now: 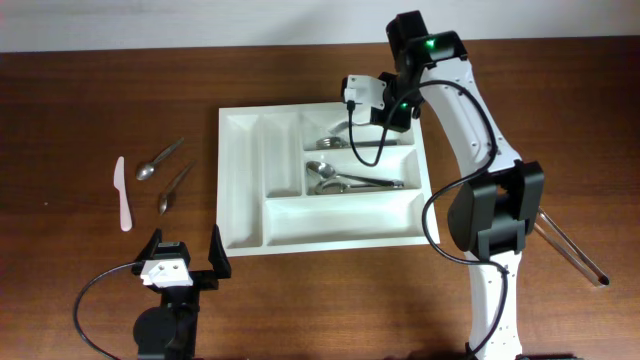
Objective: Pack container
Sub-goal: 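Place the second fork into the upper right compartment, then move the right gripper to the long tongs and grasp them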
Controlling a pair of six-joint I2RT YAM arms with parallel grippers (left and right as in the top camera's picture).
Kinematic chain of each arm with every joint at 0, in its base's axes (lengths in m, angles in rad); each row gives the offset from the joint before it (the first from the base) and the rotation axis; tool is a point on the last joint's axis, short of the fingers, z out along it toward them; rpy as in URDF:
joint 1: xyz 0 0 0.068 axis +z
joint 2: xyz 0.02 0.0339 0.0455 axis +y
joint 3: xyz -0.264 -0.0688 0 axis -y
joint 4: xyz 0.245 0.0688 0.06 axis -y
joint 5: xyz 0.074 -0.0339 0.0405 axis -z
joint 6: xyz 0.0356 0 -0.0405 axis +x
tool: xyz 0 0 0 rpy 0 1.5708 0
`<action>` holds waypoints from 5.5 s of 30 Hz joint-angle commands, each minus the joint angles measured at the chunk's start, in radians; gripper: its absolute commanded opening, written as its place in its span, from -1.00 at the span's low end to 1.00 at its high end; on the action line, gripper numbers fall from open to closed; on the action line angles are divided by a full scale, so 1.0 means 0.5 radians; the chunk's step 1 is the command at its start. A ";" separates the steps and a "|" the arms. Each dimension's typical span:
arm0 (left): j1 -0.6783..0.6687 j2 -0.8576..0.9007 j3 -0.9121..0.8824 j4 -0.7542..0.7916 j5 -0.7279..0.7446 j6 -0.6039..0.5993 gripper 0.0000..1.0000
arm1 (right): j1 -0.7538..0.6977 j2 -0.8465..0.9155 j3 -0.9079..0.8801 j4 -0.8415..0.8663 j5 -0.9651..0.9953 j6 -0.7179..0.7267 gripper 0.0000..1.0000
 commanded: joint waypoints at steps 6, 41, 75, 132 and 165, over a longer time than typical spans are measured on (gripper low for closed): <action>0.014 -0.008 -0.011 0.003 0.022 0.005 0.98 | -0.002 0.047 -0.045 0.175 -0.023 0.211 0.70; 0.014 -0.008 -0.011 0.002 0.022 0.004 0.99 | -1.102 -0.095 -0.046 -0.819 0.543 1.573 0.14; 0.014 -0.008 -0.011 0.002 0.022 0.004 0.98 | -1.592 -0.752 -1.450 -0.266 1.100 4.652 0.98; 0.014 -0.008 -0.011 0.003 0.022 0.005 0.98 | -1.607 -0.742 -2.043 0.699 0.813 5.511 -0.46; 0.014 -0.008 -0.011 0.002 0.022 0.005 0.98 | -1.201 -0.743 -1.507 1.750 0.164 3.320 -0.93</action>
